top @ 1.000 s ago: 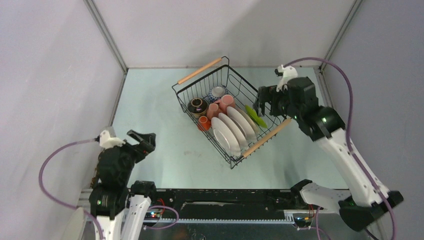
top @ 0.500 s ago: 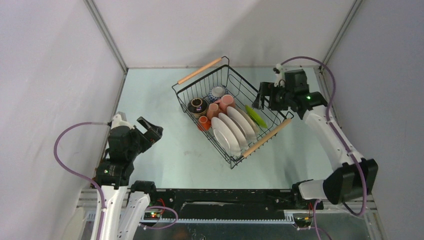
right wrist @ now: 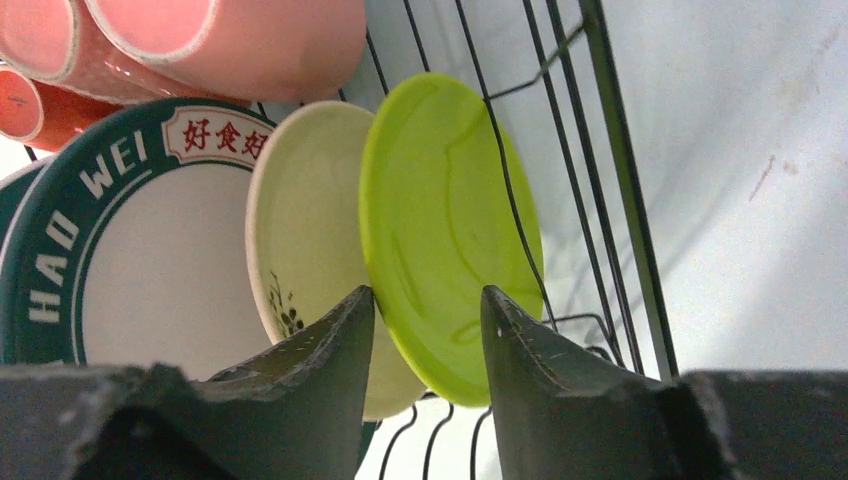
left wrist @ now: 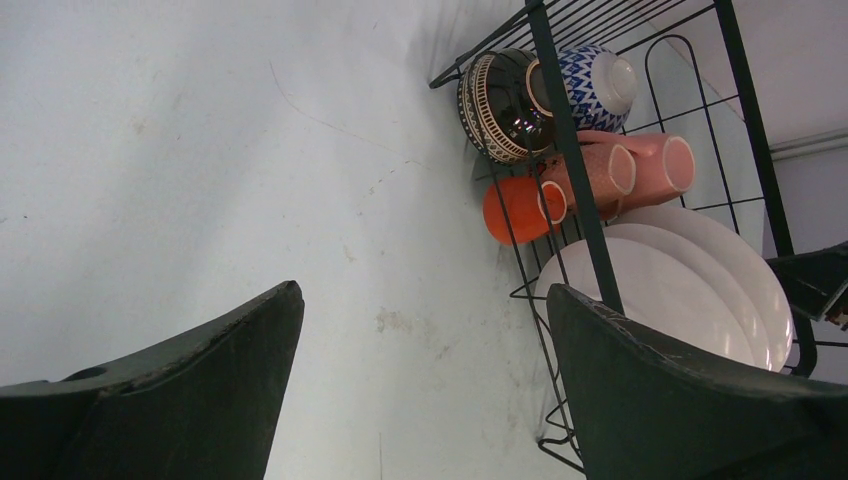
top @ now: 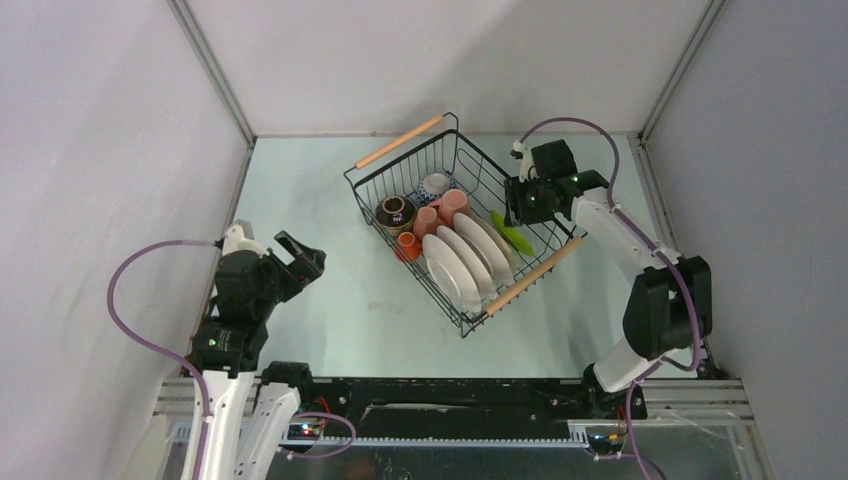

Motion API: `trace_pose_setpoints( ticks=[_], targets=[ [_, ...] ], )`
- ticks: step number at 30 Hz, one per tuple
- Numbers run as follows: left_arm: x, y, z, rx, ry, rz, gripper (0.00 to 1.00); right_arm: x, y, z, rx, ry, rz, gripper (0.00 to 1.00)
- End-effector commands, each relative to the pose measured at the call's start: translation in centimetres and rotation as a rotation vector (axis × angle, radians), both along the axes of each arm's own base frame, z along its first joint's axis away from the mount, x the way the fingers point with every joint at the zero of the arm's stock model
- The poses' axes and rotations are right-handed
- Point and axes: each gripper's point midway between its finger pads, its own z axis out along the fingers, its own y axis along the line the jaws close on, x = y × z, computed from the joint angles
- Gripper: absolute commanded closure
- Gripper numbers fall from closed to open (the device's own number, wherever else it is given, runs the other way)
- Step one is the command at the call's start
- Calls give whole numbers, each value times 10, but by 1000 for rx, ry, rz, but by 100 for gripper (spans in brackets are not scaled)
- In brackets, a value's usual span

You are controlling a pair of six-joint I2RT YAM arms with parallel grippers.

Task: Unload the mixed dishes from the dish rack
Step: Pick up the plate from the dish rack.

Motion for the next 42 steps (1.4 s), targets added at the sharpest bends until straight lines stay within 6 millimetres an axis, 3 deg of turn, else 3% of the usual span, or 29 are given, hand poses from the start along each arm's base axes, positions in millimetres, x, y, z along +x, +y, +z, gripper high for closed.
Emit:
trace_pose_setpoints(
  ticks=[1, 8, 13, 16, 19, 30, 39, 40, 41, 42],
  targets=[
    [5, -2, 20, 18, -68, -28, 0, 20, 12, 5, -15, -61, 56, 59],
    [5, -8, 20, 4, -68, -58, 0, 21, 17, -4, -25, -44, 96, 70],
    [8, -12, 23, -7, -74, -75, 1, 16, 20, 10, -14, -64, 120, 80],
    [10, -15, 26, -20, -81, -85, 1, 13, 20, 23, -10, -83, 124, 91],
    [12, -18, 28, -36, -82, -97, 1, 9, 21, 41, -8, -111, 132, 100],
    [12, -32, 37, -86, -101, -160, 0, -15, 19, 127, -75, -302, 163, 100],
    [9, -52, 60, -175, -136, -245, 0, -66, 62, 194, -200, -607, 416, 100],
    [9, -54, 62, -191, -137, -250, 1, -76, 70, 190, -272, -651, 479, 100],
    [8, -58, 65, -205, -139, -267, 0, -80, 75, 204, -274, -730, 492, 100],
    [9, -60, 66, -221, -137, -270, 0, -91, 84, 197, -346, -773, 564, 100]
  ],
)
